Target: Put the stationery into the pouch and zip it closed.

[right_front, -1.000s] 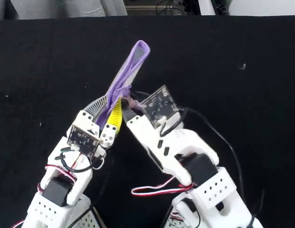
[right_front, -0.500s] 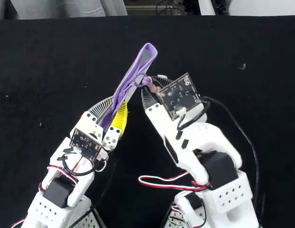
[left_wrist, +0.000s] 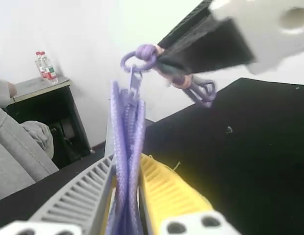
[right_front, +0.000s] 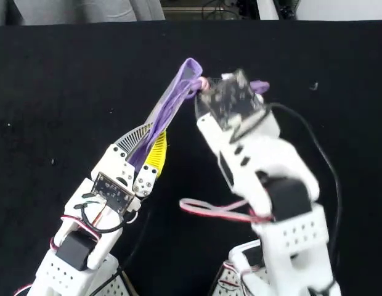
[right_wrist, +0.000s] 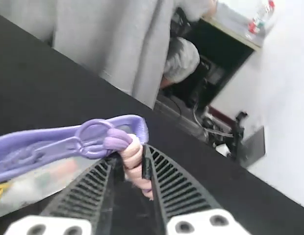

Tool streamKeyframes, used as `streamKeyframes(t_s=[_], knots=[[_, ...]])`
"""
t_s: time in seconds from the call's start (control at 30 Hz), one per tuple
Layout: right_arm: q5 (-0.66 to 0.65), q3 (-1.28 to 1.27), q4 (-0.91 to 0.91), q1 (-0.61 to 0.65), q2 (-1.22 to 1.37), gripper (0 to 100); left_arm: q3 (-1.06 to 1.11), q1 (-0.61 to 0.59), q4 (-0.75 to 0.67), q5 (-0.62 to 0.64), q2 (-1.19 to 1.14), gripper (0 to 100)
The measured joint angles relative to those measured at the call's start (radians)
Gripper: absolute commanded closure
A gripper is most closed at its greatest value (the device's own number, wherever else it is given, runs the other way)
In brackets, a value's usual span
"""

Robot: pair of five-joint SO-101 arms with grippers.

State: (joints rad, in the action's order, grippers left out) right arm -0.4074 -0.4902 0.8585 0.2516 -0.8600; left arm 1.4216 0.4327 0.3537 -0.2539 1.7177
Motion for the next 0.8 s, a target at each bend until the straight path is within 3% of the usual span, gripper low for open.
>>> streamKeyframes(t_s=[0.53,0.73,0.8], knots=[[0.002,0.331,-0.054,-0.192,0.470,98.8,0.000,-0.002,0.071,-0.008,0.100,97],[0.012,0.338,-0.048,-0.196,0.482,97.8,0.000,0.000,0.071,-0.008,0.100,97],[0.075,0.339,-0.021,-0.195,0.454,92.5,0.000,0.000,0.071,-0.008,0.100,97]])
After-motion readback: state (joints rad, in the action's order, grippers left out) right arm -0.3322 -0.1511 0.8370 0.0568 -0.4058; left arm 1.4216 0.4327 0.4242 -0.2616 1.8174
